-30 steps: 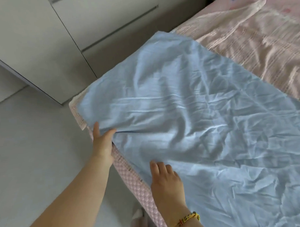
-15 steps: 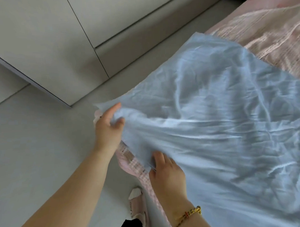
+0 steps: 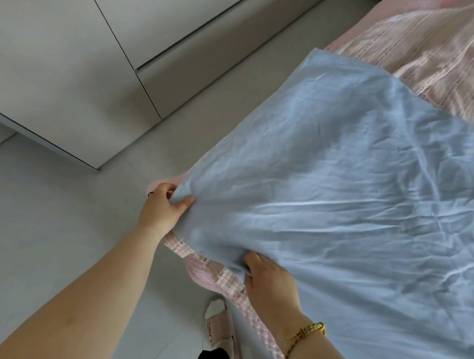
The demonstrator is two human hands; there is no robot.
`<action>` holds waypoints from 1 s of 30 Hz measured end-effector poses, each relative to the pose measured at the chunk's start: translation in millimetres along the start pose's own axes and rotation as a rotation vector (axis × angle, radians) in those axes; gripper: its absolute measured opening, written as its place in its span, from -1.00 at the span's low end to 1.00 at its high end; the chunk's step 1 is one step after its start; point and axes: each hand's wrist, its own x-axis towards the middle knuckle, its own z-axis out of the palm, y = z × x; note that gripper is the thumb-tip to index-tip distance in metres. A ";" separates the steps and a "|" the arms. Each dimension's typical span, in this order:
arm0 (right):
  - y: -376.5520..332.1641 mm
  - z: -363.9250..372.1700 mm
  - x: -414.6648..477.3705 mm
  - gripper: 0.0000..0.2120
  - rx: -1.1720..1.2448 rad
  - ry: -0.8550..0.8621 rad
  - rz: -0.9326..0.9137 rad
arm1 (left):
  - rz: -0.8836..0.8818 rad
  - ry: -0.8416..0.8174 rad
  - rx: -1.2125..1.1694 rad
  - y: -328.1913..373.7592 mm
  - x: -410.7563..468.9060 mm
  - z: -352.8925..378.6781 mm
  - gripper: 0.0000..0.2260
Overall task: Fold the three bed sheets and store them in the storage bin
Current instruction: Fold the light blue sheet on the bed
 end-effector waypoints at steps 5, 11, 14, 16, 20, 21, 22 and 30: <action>-6.2 4.2 -0.2 -0.61 0.176 -0.032 -0.014 | 0.155 0.098 0.354 10.2 6.8 -4.8 -0.71; -2.4 -37.7 11.3 -0.57 0.195 -0.140 0.019 | 0.172 0.279 0.378 22.4 1.5 11.8 -0.63; 28.3 -41.8 -4.7 -0.81 0.235 0.211 0.109 | 0.478 0.253 0.258 50.0 -25.7 47.9 -0.61; 49.4 -48.2 -14.6 -0.79 0.219 0.376 0.191 | 0.655 0.139 0.201 65.4 -45.5 77.3 -0.62; 107.3 -75.6 -65.1 -0.75 0.099 0.537 0.408 | 0.908 -0.096 0.117 109.3 -88.5 152.9 -0.54; 123.7 -82.1 -81.7 -0.75 0.066 0.548 0.470 | 0.962 -0.148 0.118 119.9 -102.7 171.4 -0.56; 144.5 -91.1 -103.9 -0.74 0.030 0.564 0.539 | 1.037 -0.203 0.125 133.1 -122.6 195.8 -0.59; 284.8 -136.0 -303.5 -0.61 -0.256 0.493 1.035 | 1.379 -0.488 0.240 168.9 -315.6 378.8 -0.59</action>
